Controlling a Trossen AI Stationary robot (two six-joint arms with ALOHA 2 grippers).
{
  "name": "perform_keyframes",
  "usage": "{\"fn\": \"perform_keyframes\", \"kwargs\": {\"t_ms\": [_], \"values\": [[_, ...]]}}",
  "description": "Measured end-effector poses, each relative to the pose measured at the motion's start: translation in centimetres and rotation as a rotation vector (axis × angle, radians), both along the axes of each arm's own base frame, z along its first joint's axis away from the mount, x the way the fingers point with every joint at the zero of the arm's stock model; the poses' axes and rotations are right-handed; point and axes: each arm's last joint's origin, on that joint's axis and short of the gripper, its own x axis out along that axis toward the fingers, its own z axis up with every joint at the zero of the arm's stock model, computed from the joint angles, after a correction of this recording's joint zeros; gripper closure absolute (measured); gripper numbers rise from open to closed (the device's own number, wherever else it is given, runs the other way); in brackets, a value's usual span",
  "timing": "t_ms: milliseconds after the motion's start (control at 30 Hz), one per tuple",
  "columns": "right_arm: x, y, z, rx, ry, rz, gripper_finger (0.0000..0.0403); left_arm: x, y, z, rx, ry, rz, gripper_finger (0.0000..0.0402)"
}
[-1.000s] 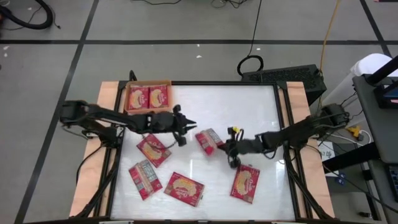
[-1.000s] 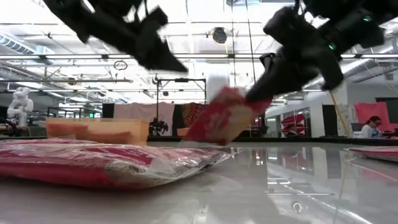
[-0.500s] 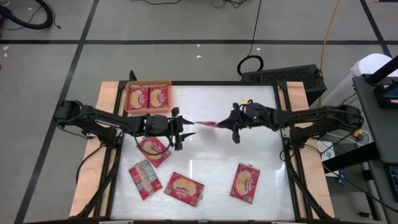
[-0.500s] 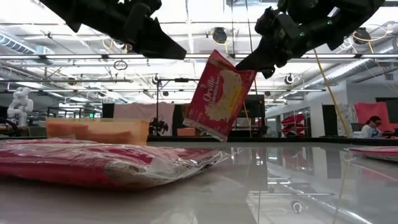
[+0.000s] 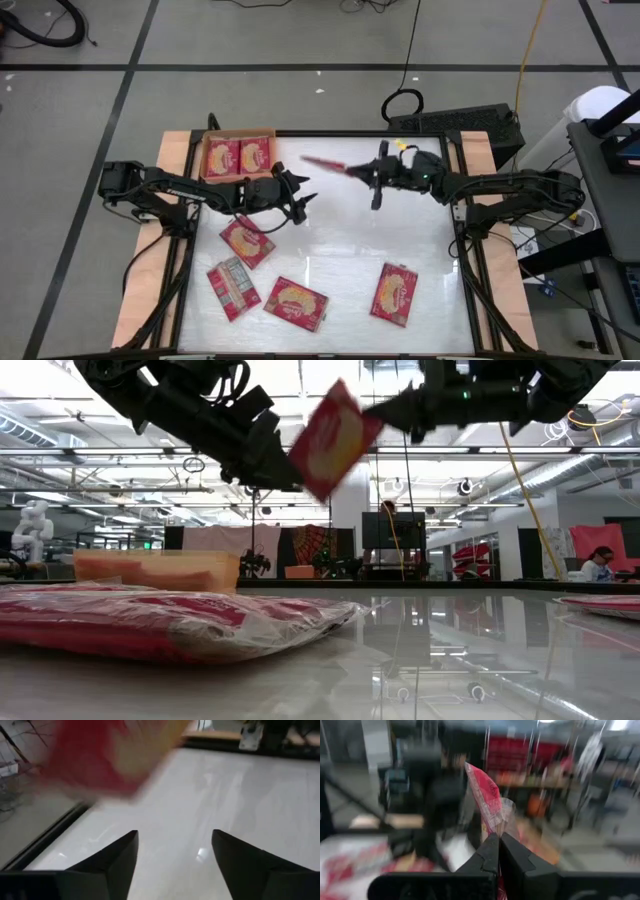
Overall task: Sort popcorn bags into baskets
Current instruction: Put the red popcorn bag into the orange bin
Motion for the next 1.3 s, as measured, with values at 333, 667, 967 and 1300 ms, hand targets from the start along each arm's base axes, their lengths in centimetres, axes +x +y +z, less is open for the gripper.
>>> {"fn": "perform_keyframes", "kwargs": {"t_ms": [333,667,967,1300], "values": [[-1.0,0.6,4.1,-0.119,-0.432,0.013,0.0403,0.9,0.0,3.1,-0.047,-0.343,-0.184,0.02],[-1.0,2.4,5.1,-0.185,-0.675,0.142,0.0403,0.2,1.6,6.7,-0.005,-0.719,-0.279,0.0121],[1.4,2.7,5.2,-0.163,-0.724,0.199,0.0403,-0.3,1.8,7.9,-0.06,-0.852,-0.427,0.0107],[4.0,2.5,6.1,-0.176,-0.741,0.248,0.0403,-0.9,1.7,8.8,-0.023,-0.953,-0.462,0.0158]]}}
